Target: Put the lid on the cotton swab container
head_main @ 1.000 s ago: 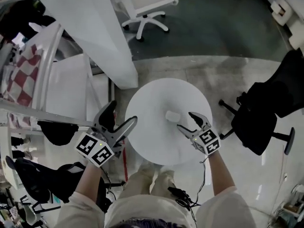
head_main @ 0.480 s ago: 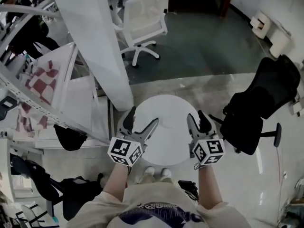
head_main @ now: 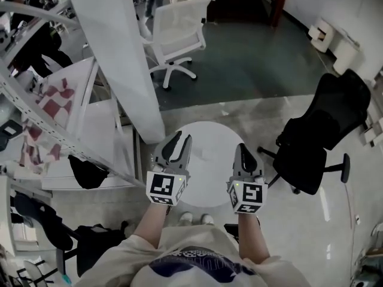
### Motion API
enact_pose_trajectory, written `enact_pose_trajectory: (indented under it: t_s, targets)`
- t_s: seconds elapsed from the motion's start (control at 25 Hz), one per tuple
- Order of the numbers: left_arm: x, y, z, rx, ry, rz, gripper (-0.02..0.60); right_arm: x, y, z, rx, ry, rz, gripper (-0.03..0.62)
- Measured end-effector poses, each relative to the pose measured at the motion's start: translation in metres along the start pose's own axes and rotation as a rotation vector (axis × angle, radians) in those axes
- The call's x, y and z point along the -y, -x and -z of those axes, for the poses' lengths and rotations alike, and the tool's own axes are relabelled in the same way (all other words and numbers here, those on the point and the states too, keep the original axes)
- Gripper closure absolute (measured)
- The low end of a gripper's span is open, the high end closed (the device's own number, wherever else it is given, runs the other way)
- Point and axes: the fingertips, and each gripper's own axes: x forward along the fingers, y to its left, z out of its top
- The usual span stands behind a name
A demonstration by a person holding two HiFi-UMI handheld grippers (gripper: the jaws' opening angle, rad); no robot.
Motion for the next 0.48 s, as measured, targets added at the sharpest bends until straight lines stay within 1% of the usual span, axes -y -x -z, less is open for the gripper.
enact_pose_trajectory:
  t_s: [0.08, 0.12, 0.28, 0.48]
  targets:
    - [0.001, -0.001, -0.004, 0.015, -0.016, -0.011, 0.553, 0.001, -0.001, -0.003, 0.012, 0.004, 0.012, 0.583]
    - [0.002, -0.001, -0.006, 0.024, -0.020, -0.016, 0.575, 0.002, -0.001, -0.005, 0.021, 0.003, 0.017, 0.583]
    - [0.008, -0.002, -0.010, 0.044, -0.043, -0.001, 0.583, -0.002, 0.000, -0.011, 0.062, 0.017, 0.023, 0.585]
    - [0.011, -0.003, -0.012, 0.051, -0.082, 0.003, 0.584, -0.009, -0.004, -0.015, 0.080, 0.031, 0.009, 0.585]
